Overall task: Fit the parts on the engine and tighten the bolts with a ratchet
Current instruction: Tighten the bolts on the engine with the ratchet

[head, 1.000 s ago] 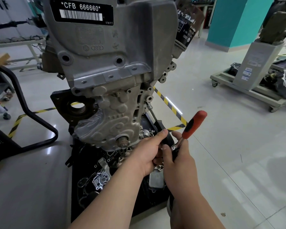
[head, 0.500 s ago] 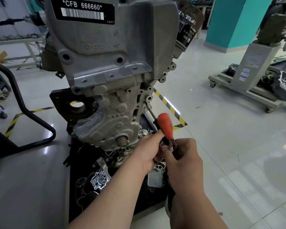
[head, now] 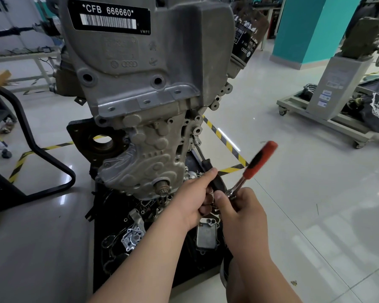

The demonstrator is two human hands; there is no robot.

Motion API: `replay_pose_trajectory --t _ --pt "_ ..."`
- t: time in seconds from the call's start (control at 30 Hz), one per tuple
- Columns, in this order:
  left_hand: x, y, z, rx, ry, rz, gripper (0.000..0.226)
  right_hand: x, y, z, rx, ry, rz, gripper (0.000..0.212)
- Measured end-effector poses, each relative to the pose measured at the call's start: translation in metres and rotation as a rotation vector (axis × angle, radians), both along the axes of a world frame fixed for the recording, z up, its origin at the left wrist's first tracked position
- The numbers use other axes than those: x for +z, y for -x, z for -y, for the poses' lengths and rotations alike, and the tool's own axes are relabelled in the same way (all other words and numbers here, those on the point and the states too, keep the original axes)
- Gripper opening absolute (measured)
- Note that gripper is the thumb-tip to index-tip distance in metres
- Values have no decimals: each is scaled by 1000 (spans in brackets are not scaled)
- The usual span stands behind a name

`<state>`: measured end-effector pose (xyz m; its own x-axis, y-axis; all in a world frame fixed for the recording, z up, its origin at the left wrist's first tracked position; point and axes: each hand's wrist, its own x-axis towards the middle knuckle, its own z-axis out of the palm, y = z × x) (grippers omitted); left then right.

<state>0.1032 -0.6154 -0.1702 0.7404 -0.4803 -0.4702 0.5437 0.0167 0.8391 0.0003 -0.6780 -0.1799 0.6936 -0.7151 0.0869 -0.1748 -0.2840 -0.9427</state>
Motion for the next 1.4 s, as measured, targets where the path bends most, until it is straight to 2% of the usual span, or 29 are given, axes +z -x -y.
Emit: replay_pose_trajectory --t 0.27,0.33,0.43,0.53,0.73,0.83,0.9,1.03,1.17,1.3,1.4 --pt "-1 -1 -1 -48 32 35 29 -3 -5 4 6 -378 10 41" --pt "-1 1 1 -66 14 51 24 -2 -6 5 55 -588 5 56" --pt "-1 3 2 -104 -5 73 25 2 -8 2 142 -1013 46 73" --pt "0 2 0 -116 -49 102 35 5 -7 5 160 -1257 85 72" --pt "0 3 0 -95 -61 142 33 6 -7 5 183 -1395 56 64" --pt "-4 3 2 -72 -61 149 42 6 -7 6 197 -1350 42 56" --pt "-5 4 3 -62 -48 145 39 3 -8 7 195 -1262 34 56" --pt "-6 5 5 -23 -55 158 31 -2 -7 8 185 -931 6 66" --pt "-7 5 4 -39 -141 202 33 -3 -3 7 114 -446 -45 38" --pt "-3 8 5 -43 -137 194 32 -6 -2 4 35 -164 -39 19" --pt "-5 7 6 -21 -113 200 35 -6 -1 3 24 -104 -31 37"
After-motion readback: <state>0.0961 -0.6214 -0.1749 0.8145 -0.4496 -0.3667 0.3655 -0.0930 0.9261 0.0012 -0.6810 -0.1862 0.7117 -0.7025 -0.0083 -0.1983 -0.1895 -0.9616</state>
